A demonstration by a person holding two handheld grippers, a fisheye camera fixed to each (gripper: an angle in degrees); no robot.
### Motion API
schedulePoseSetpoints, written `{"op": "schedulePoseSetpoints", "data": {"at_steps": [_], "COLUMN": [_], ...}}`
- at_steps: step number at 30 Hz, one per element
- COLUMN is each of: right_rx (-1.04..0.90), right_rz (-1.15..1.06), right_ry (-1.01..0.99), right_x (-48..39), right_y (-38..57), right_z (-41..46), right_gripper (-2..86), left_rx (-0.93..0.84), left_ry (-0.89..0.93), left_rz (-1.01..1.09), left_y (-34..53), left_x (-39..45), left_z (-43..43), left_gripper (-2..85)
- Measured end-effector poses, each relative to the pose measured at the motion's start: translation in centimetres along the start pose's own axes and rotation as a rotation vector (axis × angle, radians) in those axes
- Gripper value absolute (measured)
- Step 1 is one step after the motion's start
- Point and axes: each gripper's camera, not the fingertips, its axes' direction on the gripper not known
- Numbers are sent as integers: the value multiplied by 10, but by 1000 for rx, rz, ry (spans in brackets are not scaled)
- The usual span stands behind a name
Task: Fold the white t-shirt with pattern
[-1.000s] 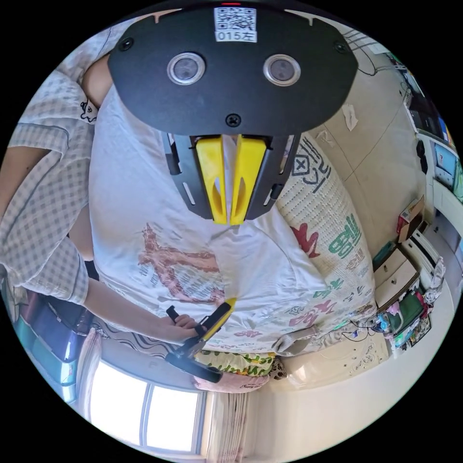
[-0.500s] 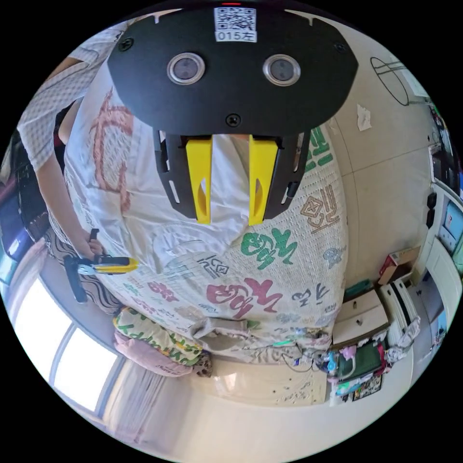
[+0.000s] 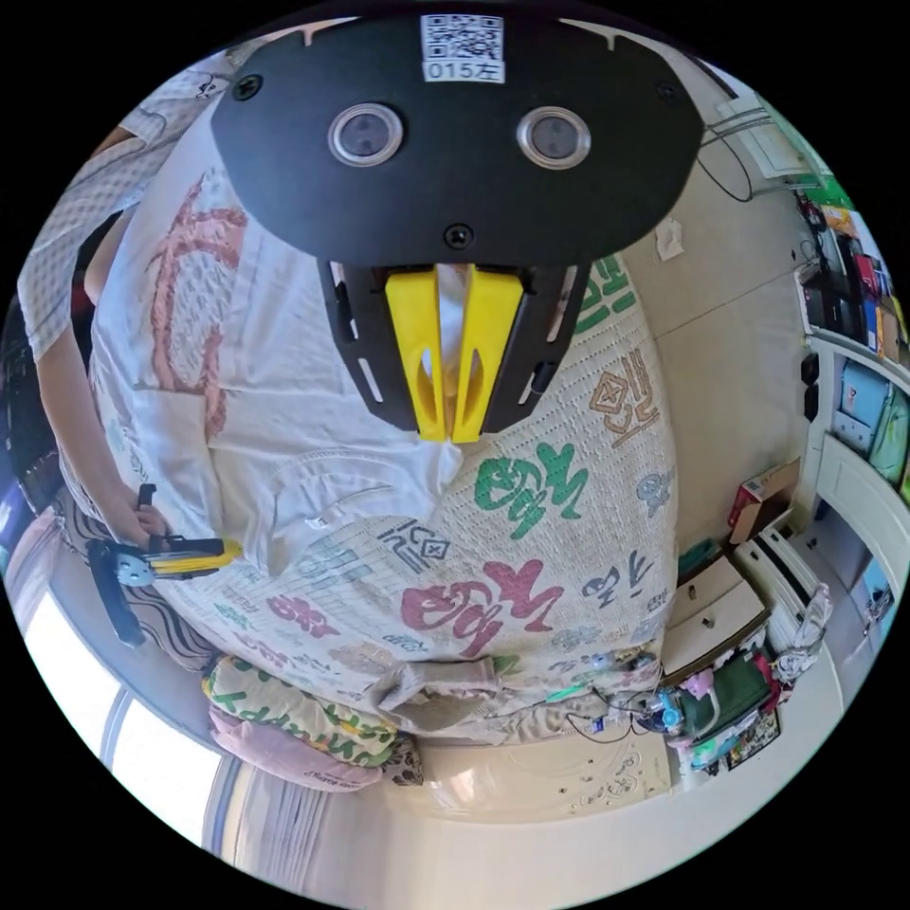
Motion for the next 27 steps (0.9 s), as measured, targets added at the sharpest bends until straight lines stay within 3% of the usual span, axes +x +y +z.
{"op": "schedulePoseSetpoints", "data": {"at_steps": [6,12,20,27], "right_rx": [147,175,54,-102], "right_rz": [-92,-229,-306,-345], "right_ry": [-85,-157,-230,-157], "right_x": [-29,-84,-134,-146], "right_y": [106,251,423,477], "right_z": [-112,-190,-191,-171], "right_gripper": [-8,-9,-8,20], "left_rx": [185,284,154,-21], "left_ry": [48,134,200,166], "left_rz": [134,279,391,432], "left_y": [77,213,374,418], "left_x": [48,119,204,233], "left_z": [-121,-211,-215,-187], "left_gripper": [4,2,2,5]}}
